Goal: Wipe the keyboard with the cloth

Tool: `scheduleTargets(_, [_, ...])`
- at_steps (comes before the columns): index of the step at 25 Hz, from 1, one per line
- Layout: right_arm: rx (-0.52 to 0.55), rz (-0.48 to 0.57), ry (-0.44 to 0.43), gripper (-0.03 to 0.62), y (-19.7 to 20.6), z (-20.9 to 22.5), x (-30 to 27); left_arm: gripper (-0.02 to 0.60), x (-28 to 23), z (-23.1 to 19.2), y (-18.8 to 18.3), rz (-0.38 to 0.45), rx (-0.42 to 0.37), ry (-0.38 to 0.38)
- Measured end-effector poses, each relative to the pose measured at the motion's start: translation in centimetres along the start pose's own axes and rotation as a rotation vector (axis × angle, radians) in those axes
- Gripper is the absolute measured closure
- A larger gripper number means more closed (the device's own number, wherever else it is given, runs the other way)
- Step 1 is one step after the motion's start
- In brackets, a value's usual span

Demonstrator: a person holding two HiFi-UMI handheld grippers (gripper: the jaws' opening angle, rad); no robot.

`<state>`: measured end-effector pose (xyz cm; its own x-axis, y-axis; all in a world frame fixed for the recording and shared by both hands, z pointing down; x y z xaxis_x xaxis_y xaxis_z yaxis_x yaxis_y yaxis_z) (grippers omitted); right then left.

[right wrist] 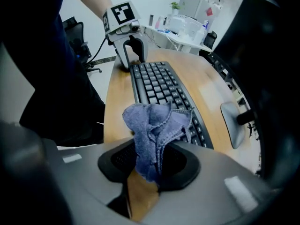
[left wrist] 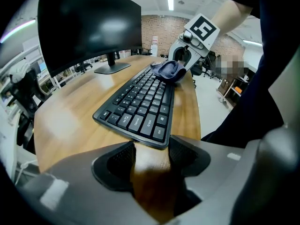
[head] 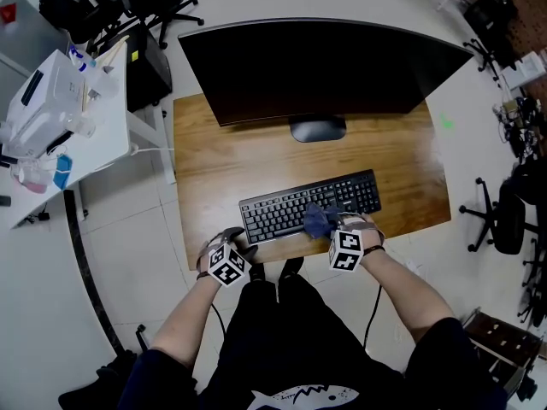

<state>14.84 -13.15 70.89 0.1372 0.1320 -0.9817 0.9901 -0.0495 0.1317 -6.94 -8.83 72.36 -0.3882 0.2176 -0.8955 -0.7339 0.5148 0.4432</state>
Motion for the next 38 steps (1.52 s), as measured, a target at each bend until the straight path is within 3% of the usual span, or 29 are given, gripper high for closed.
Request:
scheduleTargets(4, [-0.088,-0.039,0.025,0.465,2.2,1.5,0.9,0.35,0.1,0.1,0.0,-0.006,0.003,0.001])
scheduleTargets(8, [-0.146,0.091,0.04,0.465,-1.6,2.5,2.7,0.35,0.0,0.0,0.1,-0.011,0.004,-0.002])
scheduleTargets(13, [-0.036,0.184,-0.008,0.465,-8.6,0.4,1.9,0.35,0.0,0.1,0.1,-0.018,0.007,-0.003])
scheduleTargets(16, [-0.001,0.17,-0.022,0.465,-9.2,-0.7,0.3,0.35,0.0,0.1,0.1,-0.022,0.007,-0.003])
scheduleTargets(20, [-0.029,0.149,-0.015,0.465,-6.1,-0.4,0.2,0.35,0.0,0.0,0.0,-0.022,0.009,-0.007])
scheduleTargets(29, [-0.139,0.013,0.036,0.465,6.0,2.9,1.0,0.35,0.1,0.1,0.1,-0.029,0.013,-0.01])
scheduleTargets(38, [-0.267,-0.069,0.073,0.465,13.7,4.8,1.7,0.35,0.1,0.1,0.1,-0.038,0.02,-0.016])
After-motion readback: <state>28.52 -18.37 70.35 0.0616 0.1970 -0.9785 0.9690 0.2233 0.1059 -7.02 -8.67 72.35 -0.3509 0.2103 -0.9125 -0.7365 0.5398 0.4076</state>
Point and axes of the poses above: the fingertips, and each gripper's own axes: x backward along the fingers, z to its right, y out of its underside, the point moved 3 cm from there along x, backward along the fingers, and after that the axes turned 6 degrees about -z, right-handed, at the moved point
